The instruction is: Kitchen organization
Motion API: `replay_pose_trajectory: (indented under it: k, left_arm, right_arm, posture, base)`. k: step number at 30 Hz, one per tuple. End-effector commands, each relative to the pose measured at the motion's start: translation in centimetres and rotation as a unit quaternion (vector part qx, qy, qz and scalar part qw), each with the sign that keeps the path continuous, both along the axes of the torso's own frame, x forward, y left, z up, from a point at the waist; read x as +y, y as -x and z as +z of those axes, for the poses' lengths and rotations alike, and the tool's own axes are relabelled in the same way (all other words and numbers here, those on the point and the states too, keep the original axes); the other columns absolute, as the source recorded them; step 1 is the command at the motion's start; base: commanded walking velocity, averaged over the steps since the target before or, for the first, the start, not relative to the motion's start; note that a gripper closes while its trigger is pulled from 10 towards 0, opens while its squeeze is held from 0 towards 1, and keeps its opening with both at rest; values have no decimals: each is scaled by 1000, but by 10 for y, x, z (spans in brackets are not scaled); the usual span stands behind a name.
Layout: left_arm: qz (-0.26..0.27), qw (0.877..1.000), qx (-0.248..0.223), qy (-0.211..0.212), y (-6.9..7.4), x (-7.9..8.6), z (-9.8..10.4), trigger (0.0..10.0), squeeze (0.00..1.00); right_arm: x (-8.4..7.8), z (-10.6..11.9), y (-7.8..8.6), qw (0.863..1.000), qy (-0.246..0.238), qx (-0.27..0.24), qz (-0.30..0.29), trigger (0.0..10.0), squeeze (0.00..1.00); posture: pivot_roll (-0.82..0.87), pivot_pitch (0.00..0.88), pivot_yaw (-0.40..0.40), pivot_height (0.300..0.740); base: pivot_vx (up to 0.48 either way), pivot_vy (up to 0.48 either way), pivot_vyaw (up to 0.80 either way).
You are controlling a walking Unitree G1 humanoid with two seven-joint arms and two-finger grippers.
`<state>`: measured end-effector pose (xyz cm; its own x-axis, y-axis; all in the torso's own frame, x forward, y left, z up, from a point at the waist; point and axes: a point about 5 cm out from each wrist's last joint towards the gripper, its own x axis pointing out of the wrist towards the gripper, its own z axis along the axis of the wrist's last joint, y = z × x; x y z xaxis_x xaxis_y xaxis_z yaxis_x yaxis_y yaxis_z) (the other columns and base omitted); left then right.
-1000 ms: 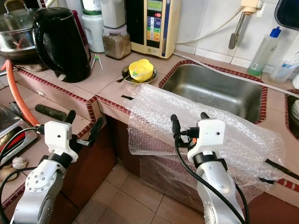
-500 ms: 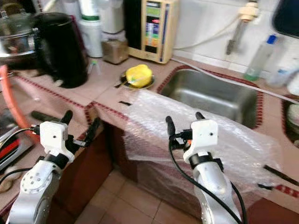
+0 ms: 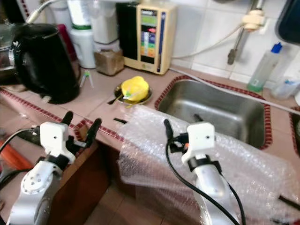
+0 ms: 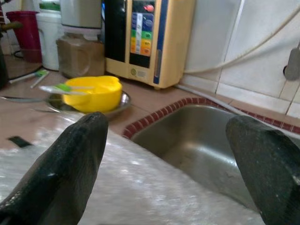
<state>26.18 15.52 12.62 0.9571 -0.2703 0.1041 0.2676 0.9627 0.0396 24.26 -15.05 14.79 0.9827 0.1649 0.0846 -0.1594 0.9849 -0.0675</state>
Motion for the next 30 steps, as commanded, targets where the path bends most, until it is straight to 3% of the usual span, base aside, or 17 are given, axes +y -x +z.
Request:
replay_pose_trajectory:
  k: [1, 12, 15, 20, 30]
  left_arm:
    - [0, 1000, -6, -8, -1, 1, 3, 10000, 0]
    - [10, 1000, -4, -8, -1, 2, 2, 10000, 0]
    - [6, 1000, -3, -8, -1, 0, 2, 10000, 0]
    - [4, 1000, -1, -9, -1, 0, 1, 10000, 0]
    - [1, 1000, 2, -9, -1, 0, 0, 10000, 0]
  right_arm:
    - [0, 4, 0, 1000, -6, -9, 7, 10000, 0]
    - [4, 2, 1, 1000, 14, -7, 15, 10000, 0]
    - [4, 2, 0, 1000, -22, -7, 19, 10000, 0]
    - [-2, 2, -3, 1000, -7, -3, -13, 10000, 0]
    - [1, 1, 1, 1000, -13, 0, -7, 10000, 0]
  posture:
    - [-13, 0, -15, 740]
    - [-11, 0, -19, 740]
    - [-11, 0, -19, 740]
    - [-13, 0, -19, 740]
    - [-17, 2, -12, 740]
  base:
    - [270, 0, 0]
    - [72, 0, 0]
    - [0, 0, 0]
    - [0, 0, 0]
    - [0, -453, 0]
